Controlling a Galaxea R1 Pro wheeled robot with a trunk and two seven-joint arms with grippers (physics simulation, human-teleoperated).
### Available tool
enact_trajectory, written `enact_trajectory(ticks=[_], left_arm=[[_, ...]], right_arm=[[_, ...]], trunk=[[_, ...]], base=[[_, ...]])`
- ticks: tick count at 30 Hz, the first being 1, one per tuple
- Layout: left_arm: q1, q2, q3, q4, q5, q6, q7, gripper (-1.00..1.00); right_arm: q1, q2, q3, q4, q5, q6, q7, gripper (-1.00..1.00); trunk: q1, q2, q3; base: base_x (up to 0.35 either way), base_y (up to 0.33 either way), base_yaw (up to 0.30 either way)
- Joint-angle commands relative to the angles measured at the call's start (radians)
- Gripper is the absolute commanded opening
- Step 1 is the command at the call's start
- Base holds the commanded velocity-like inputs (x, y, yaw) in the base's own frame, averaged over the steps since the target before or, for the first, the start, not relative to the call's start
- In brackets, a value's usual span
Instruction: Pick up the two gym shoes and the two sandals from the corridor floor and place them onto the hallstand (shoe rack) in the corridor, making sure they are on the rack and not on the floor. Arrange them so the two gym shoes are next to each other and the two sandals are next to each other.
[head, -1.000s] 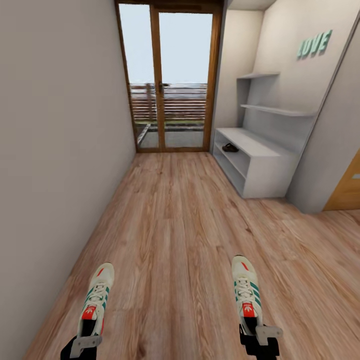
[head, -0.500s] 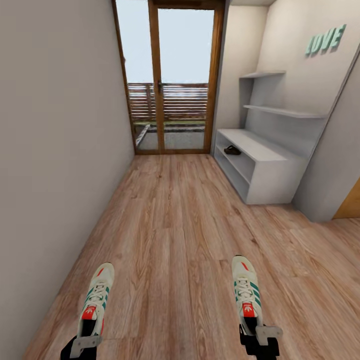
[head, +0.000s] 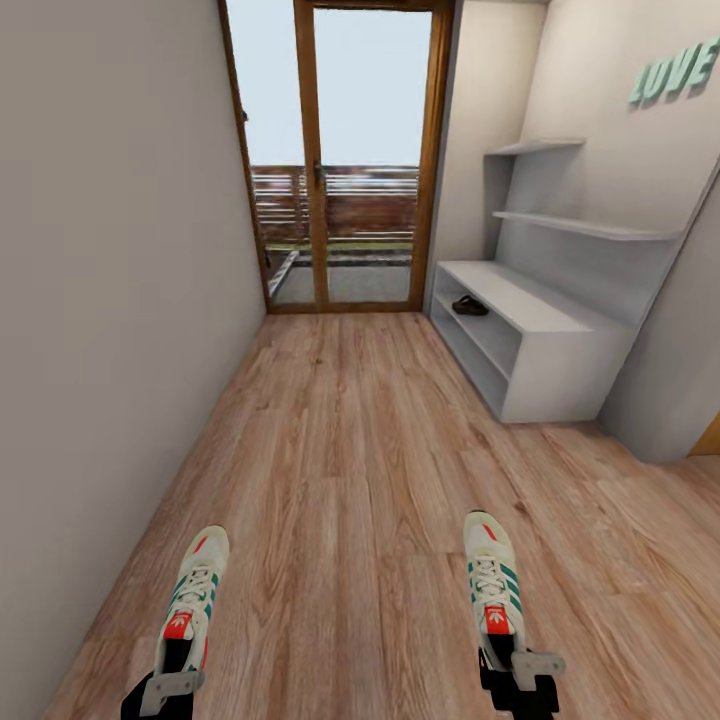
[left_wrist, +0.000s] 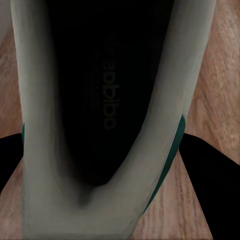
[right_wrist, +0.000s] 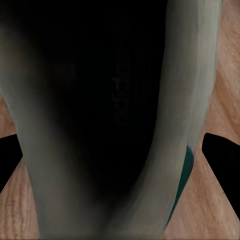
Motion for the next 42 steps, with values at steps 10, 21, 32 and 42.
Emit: enact_trajectory(ticks=[10, 21, 32, 42], left_arm=[[-0.001, 0.000, 0.009, 0.001, -0.006, -0.003, -0.004, -1.00], [-0.001, 0.000, 0.009, 0.001, -0.006, -0.003, -0.004, -1.00], [-0.001, 0.000, 0.009, 0.001, -0.006, -0.003, -0.004, -1.00], [-0.001, 0.001, 0.009, 0.001, -0.006, -0.003, -0.004, -1.00]], right_arm=[[-0.001, 0.000, 0.009, 0.000, 0.000, -0.002, -0.009, -1.00], [-0.001, -0.002, 0.009, 0.000, 0.000, 0.000, -0.008, -1.00], [-0.001, -0.002, 0.009, 0.000, 0.000, 0.000, -0.008, -1.00], [-0.001, -0.002, 0.008, 0.000, 0.000, 0.000, -0.008, -1.00]], trunk=[[0.000, 0.000, -0.001], [0.000, 0.000, -0.001], [0.000, 0.000, -0.001], [0.000, 0.000, -0.001]], base=[[0.339, 0.000, 0.000], [0.339, 0.000, 0.000], [0.339, 0.000, 0.000], [0.339, 0.000, 0.000]])
